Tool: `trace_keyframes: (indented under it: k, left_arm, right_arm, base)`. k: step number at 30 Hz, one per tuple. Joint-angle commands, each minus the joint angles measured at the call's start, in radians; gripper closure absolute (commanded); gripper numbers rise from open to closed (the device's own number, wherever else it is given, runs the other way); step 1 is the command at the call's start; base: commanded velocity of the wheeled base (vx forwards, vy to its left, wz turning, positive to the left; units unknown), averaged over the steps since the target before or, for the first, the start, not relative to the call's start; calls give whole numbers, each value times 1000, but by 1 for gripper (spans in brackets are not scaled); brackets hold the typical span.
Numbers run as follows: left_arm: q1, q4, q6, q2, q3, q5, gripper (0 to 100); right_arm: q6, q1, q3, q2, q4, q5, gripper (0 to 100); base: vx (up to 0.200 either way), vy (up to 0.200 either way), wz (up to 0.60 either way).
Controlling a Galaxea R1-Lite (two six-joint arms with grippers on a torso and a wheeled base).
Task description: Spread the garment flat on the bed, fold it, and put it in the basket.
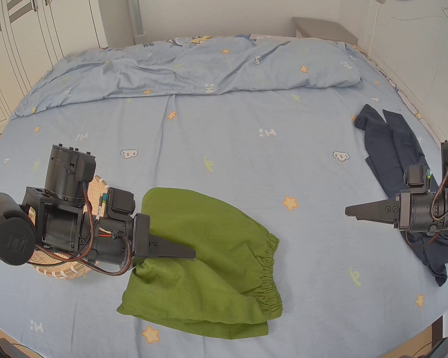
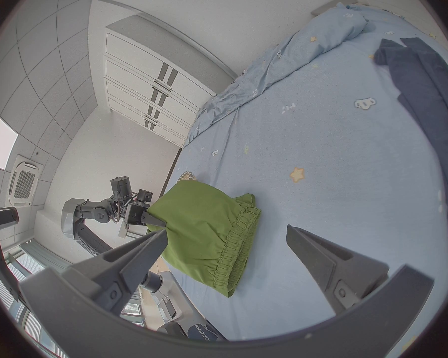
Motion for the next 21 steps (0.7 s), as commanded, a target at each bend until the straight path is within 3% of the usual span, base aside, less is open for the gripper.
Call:
trace_keyframes:
  k: [1, 13, 21]
  left_arm:
    - [-13, 0, 13, -5, 7, 1, 100]
    - [-10, 40, 42, -111, -7, 5, 100]
    - [24, 138, 126, -221, -79, 7, 100]
  right_arm:
    - [0, 1, 2, 0, -1, 0, 0]
    - [-2, 16, 12, 0, -1, -8, 0]
    - [0, 36, 21, -6, -1, -12, 0]
  base:
    - [0, 0, 0]
    - [0, 0, 0]
    - [0, 0, 0]
